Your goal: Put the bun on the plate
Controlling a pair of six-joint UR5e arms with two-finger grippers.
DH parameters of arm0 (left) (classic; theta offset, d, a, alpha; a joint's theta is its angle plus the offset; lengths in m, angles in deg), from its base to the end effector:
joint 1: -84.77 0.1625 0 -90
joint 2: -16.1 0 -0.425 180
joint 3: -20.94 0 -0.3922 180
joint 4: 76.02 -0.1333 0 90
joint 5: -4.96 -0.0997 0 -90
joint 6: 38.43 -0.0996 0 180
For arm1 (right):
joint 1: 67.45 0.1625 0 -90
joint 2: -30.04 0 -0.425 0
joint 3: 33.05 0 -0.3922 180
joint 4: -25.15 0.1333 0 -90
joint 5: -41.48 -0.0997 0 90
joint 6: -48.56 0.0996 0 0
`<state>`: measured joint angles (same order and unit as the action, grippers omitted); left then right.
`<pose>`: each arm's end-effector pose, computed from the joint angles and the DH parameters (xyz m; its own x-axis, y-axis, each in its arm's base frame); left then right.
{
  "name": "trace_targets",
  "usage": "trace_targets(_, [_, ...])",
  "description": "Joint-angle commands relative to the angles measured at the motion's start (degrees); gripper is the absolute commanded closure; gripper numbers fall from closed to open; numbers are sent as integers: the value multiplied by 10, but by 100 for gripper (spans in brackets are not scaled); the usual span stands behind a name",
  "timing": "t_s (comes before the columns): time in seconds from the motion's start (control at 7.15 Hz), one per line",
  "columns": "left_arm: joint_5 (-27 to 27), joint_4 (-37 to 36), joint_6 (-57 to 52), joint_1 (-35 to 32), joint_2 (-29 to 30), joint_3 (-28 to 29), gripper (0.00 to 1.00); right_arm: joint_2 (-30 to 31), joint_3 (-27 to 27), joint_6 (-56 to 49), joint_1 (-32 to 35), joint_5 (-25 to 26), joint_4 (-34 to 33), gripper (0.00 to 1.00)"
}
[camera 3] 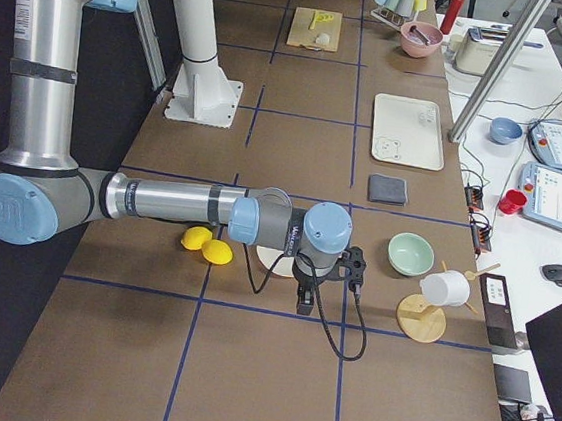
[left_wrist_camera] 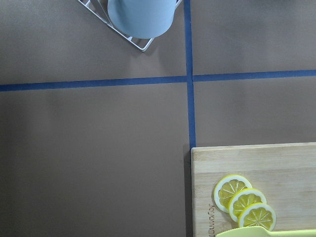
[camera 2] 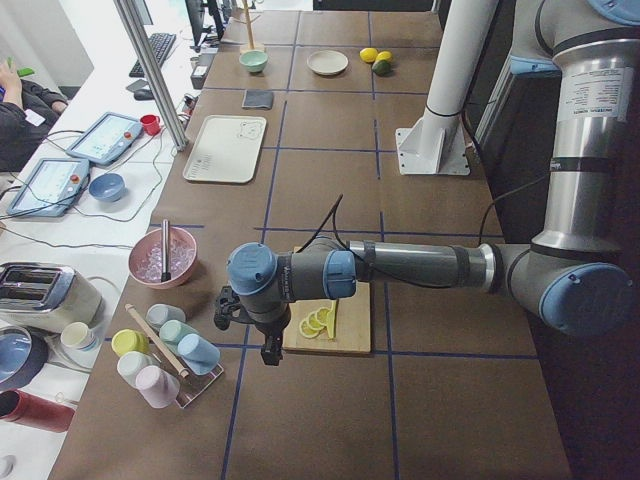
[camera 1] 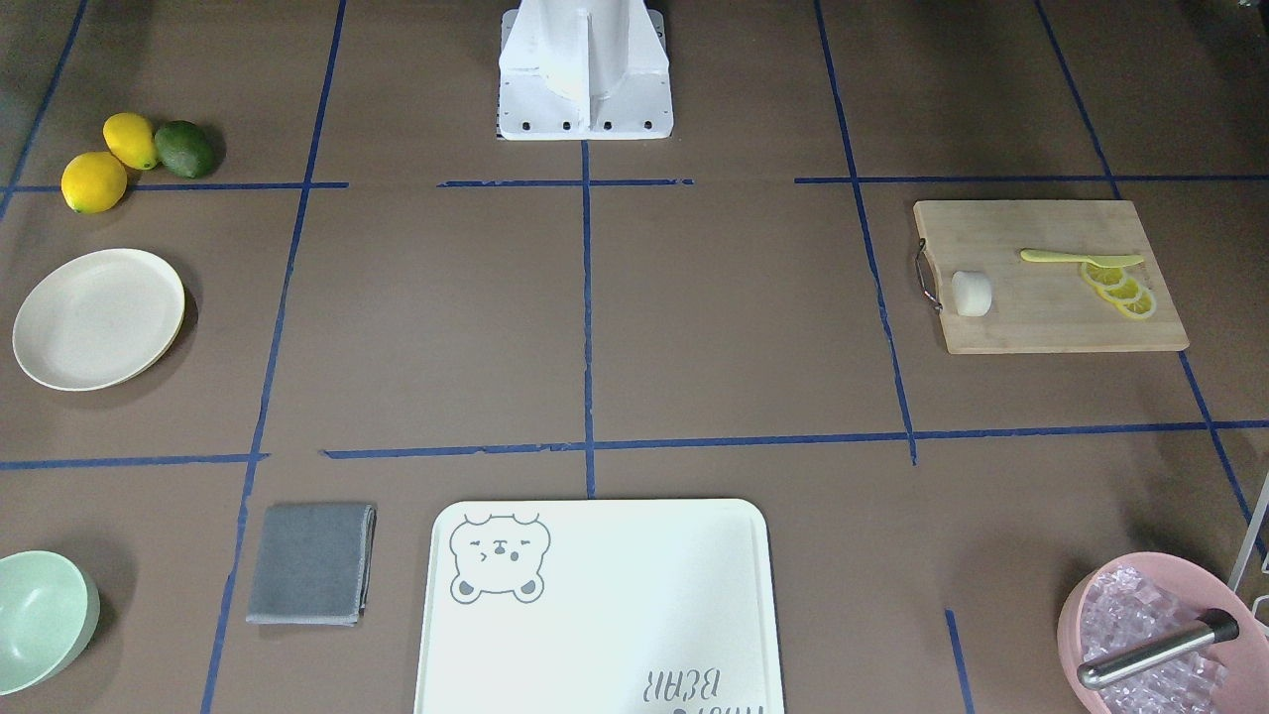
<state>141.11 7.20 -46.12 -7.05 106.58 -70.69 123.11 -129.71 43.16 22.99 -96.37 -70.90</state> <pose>-0.0770 -0.4870 0.6499 0.6886 0.0533 -0.7232 -0.0610 0.9980 0.0155 0.0630 -0.4649 0.6334 0.6686 -0.0572 0.7415 0.0555 0.9981 0.0270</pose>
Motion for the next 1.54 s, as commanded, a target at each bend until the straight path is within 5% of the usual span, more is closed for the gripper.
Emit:
trace_targets(0.0, [0,0,0,0,1,-1,0,1,6,3,0,0,11,0])
trace_targets(0.98, [1,1,0,0,0,-4,0,-7,0,7,0,-1,12,0])
trace_targets(1.4, [-1,5,0,0,0,-7,0,-13,-77,176,-80,22,24,0])
